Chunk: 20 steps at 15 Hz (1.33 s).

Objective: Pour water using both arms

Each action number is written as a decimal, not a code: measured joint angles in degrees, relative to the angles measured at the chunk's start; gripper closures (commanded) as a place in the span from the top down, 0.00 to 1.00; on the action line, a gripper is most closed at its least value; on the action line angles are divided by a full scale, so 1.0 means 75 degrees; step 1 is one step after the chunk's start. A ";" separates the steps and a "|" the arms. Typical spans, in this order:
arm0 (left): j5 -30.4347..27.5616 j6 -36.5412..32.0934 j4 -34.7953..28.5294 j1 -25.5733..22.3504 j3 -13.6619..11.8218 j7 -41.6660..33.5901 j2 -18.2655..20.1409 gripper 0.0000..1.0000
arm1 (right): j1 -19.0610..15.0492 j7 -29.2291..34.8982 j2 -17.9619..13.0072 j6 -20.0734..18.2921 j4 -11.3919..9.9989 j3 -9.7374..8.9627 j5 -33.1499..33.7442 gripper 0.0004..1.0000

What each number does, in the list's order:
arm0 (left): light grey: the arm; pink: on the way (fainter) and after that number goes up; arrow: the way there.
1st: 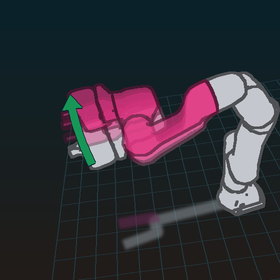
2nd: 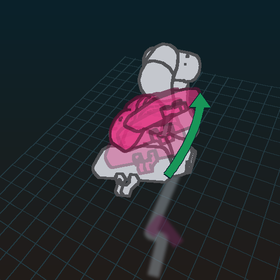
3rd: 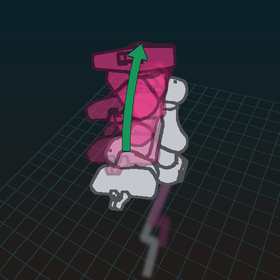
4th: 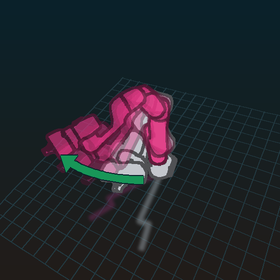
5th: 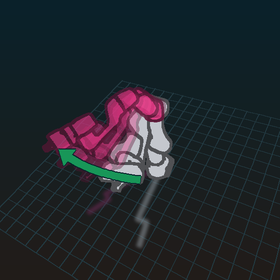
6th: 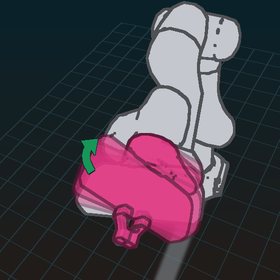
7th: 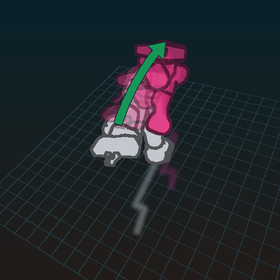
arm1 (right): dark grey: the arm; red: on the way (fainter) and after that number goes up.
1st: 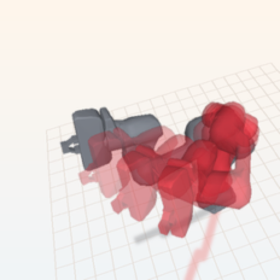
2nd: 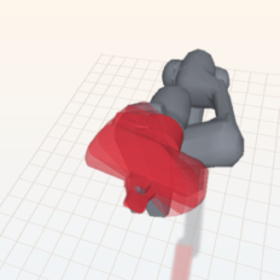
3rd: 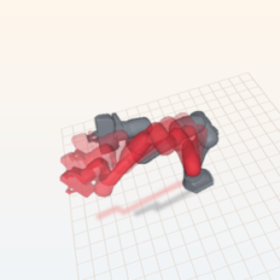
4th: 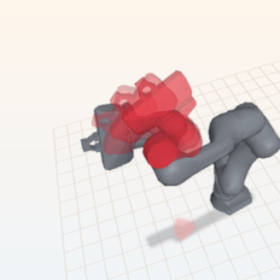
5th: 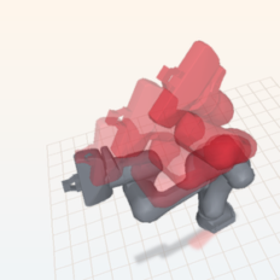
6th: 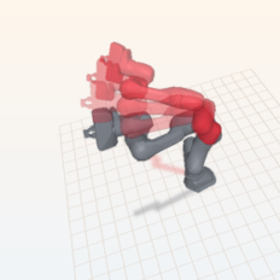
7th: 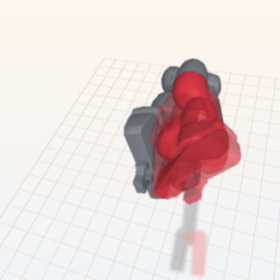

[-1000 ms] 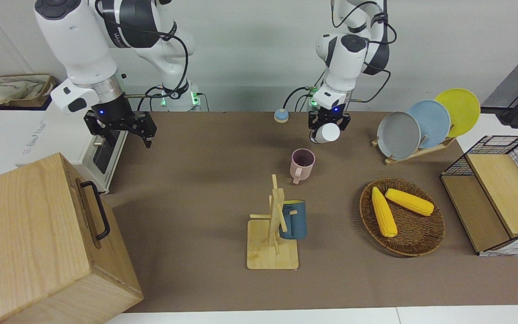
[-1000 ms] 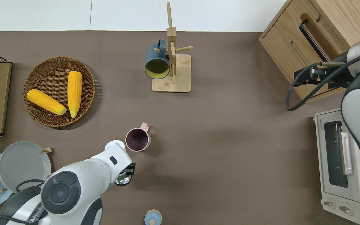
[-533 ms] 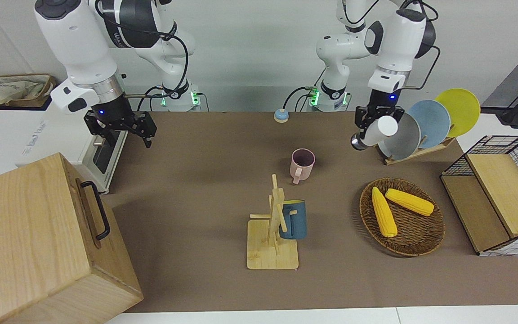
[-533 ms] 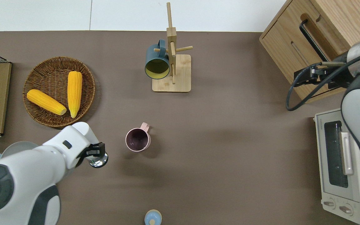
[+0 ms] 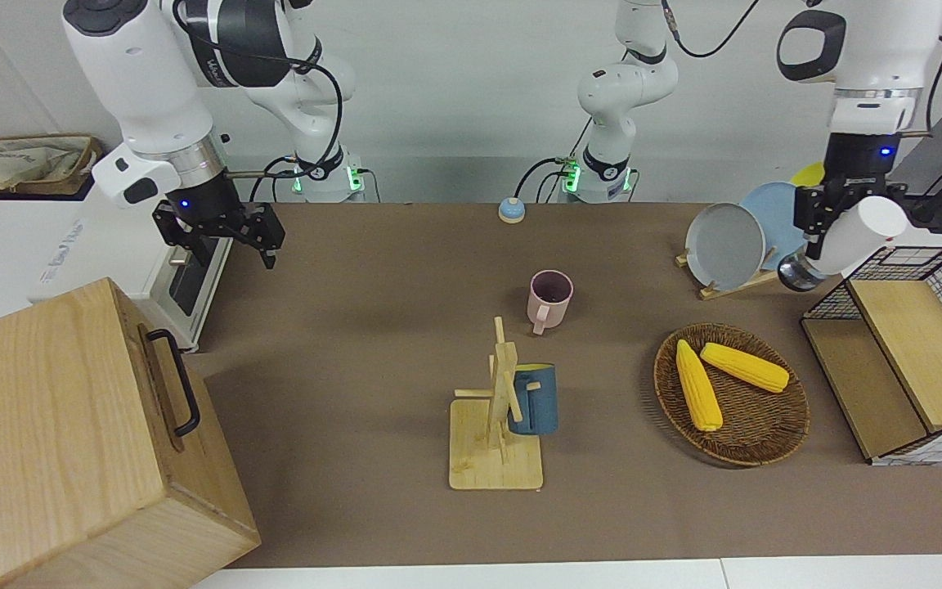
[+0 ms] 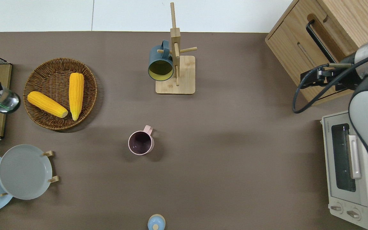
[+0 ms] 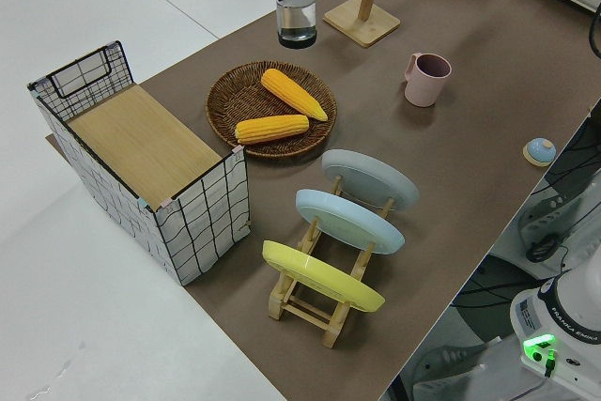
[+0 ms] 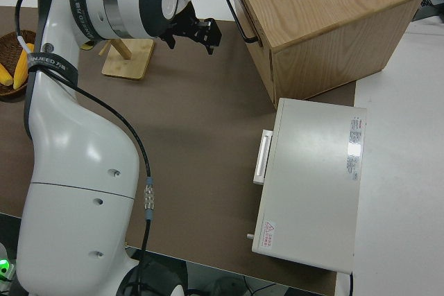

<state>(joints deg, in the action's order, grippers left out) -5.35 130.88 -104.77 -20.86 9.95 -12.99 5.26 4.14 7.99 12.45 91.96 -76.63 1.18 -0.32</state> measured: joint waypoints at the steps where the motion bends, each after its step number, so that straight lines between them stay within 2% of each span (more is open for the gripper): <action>1: 0.0000 -0.0007 0.0344 -0.0192 -0.0052 -0.0301 -0.0258 0.00 | 0.0000 0.0000 0.0000 0.0000 0.0000 0.0000 0.0000 1.00; 5: -0.0102 -0.0011 0.1426 -0.0925 -0.0159 -0.1370 -0.1227 0.00 | 0.0000 0.0000 0.0000 0.0000 0.0000 0.0000 0.0000 1.00; 9: -0.1332 -0.0006 0.1996 -0.1573 -0.0173 -0.2871 -0.1970 0.00 | 0.0000 0.0000 0.0000 0.0000 0.0000 0.0000 0.0000 1.00; 14: -0.2571 0.0263 0.2137 -0.2089 -0.0173 -0.4290 -0.2525 0.00 | 0.0000 0.0000 0.0000 0.0000 0.0000 0.0000 0.0000 1.00; 20: -0.3500 0.0847 0.2140 -0.2335 -0.0168 -0.5501 -0.3117 0.00 | 0.0000 0.0000 0.0000 0.0000 0.0000 0.0000 0.0000 1.00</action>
<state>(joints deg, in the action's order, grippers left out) -31.60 137.24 -88.72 -38.37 8.69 -54.26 -18.12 4.14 7.99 12.45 91.96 -76.63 1.18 -0.32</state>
